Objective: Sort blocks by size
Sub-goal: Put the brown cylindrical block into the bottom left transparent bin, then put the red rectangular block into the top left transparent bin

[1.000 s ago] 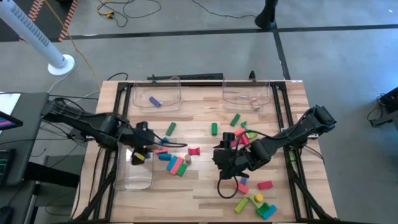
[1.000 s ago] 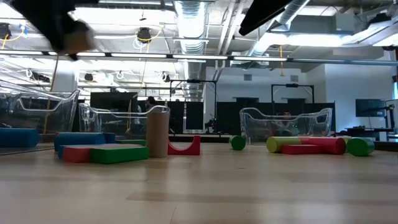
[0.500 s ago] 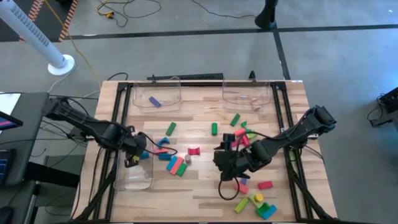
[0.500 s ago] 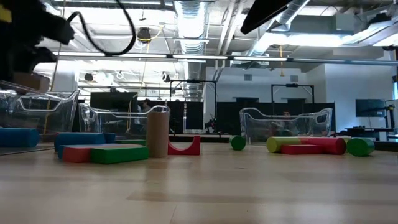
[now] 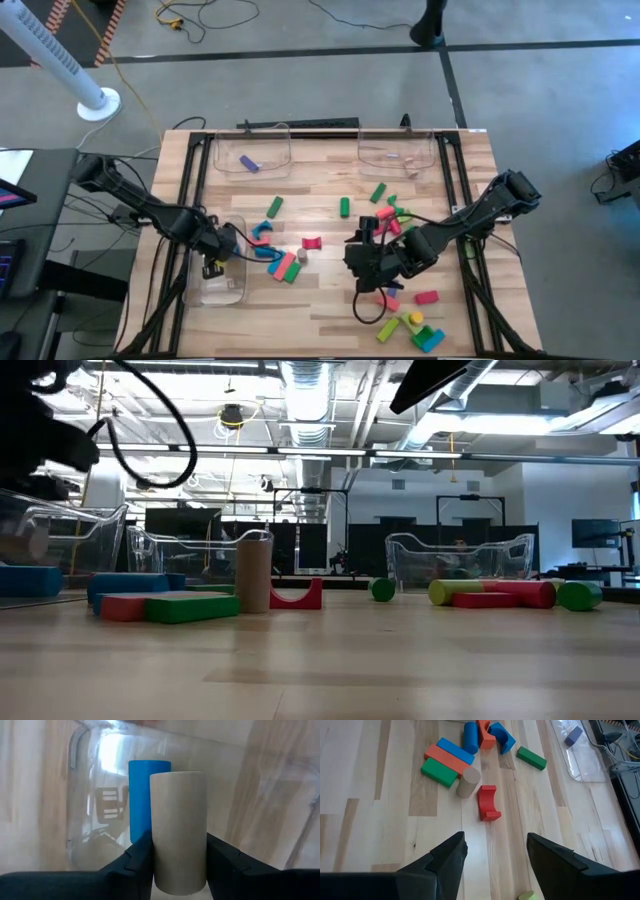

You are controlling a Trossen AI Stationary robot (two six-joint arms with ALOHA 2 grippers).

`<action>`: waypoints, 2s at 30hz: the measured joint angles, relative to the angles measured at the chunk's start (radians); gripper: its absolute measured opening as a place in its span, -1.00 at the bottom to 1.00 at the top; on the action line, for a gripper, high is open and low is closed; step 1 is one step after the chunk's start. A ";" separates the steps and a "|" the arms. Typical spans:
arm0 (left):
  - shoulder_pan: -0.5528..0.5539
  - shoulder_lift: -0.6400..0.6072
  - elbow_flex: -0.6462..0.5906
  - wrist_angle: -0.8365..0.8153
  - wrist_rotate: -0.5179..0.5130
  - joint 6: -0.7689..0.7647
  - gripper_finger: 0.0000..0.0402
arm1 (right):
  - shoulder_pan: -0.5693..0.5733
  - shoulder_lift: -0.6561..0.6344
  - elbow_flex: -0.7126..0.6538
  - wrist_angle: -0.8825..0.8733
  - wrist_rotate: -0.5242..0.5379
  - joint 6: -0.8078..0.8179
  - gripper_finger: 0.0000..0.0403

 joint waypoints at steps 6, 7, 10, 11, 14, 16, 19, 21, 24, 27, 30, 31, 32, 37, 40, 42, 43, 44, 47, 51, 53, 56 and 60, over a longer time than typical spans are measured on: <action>-0.006 0.000 -0.018 0.043 0.006 -0.006 -0.32 | 0.000 0.000 0.000 0.000 0.000 0.000 0.21; -0.006 0.000 -0.018 0.050 0.005 -0.006 -0.32 | 0.000 0.000 0.000 0.000 0.000 0.000 0.21; -0.006 0.000 -0.018 0.063 0.003 0.003 -0.32 | 0.000 0.000 0.000 0.000 0.000 0.000 0.21; -0.006 0.000 -0.018 0.063 0.002 0.006 -0.32 | 0.000 0.000 0.000 0.000 0.000 0.001 0.21; -0.006 0.000 -0.019 0.062 0.002 0.017 -0.32 | 0.000 0.000 0.000 -0.004 0.000 0.009 0.21; -0.006 0.000 -0.019 0.062 0.002 0.017 -0.31 | 0.000 0.000 0.000 -0.009 0.001 0.010 0.21; -0.006 0.000 -0.019 0.062 0.001 0.021 -0.27 | 0.000 0.000 0.000 -0.009 0.001 0.010 0.21; -0.006 0.000 -0.019 0.062 0.001 0.021 -0.20 | 0.000 0.000 0.000 -0.009 0.001 0.010 0.21; -0.006 0.000 -0.019 0.062 0.000 0.021 -0.10 | 0.000 0.000 0.000 -0.009 0.001 0.010 0.21; -0.006 0.000 -0.019 0.061 0.000 0.029 -0.02 | 0.000 0.000 0.000 -0.009 0.001 0.010 0.21; -0.006 0.000 -0.019 0.062 0.000 0.033 0.00 | 0.000 0.000 0.000 -0.009 0.001 0.009 0.21; -0.006 0.000 -0.019 0.062 0.000 0.033 0.00 | 0.000 0.000 0.000 -0.009 0.001 0.009 0.21; -0.006 0.000 -0.019 0.062 -0.002 0.034 0.00 | 0.000 0.000 0.000 -0.009 0.001 0.009 0.21; -0.006 0.000 -0.002 0.059 -0.020 0.051 -0.01 | 0.000 0.000 0.000 -0.009 0.001 0.007 0.21; -0.006 0.000 0.027 0.059 -0.036 0.071 -0.01 | 0.000 0.000 0.000 -0.009 0.001 0.007 0.21; -0.006 0.000 0.047 0.059 -0.049 0.087 -0.01 | 0.000 0.000 0.000 -0.009 0.001 0.007 0.21; -0.006 0.000 0.056 0.059 -0.054 0.096 -0.01 | 0.000 0.000 0.000 -0.009 0.001 0.007 0.21; -0.006 0.000 0.064 0.058 -0.058 0.102 -0.01 | 0.000 0.000 0.000 -0.009 0.001 0.007 0.21; -0.006 0.000 0.087 0.049 -0.070 0.117 -0.01 | 0.000 0.000 0.000 -0.009 0.001 0.008 0.21; -0.006 0.000 0.119 0.022 -0.072 0.126 -0.01 | 0.000 0.000 0.000 -0.008 0.001 0.008 0.21; -0.006 0.000 0.132 0.007 -0.079 0.126 -0.01 | 0.000 0.000 0.000 -0.008 0.000 0.008 0.21; -0.006 -0.010 0.146 -0.006 -0.084 0.126 -0.01 | 0.000 0.000 0.000 -0.008 -0.021 0.009 0.21; -0.006 -0.040 0.155 -0.002 -0.093 0.131 -0.01 | 0.000 0.000 -0.001 -0.024 -0.100 0.042 0.21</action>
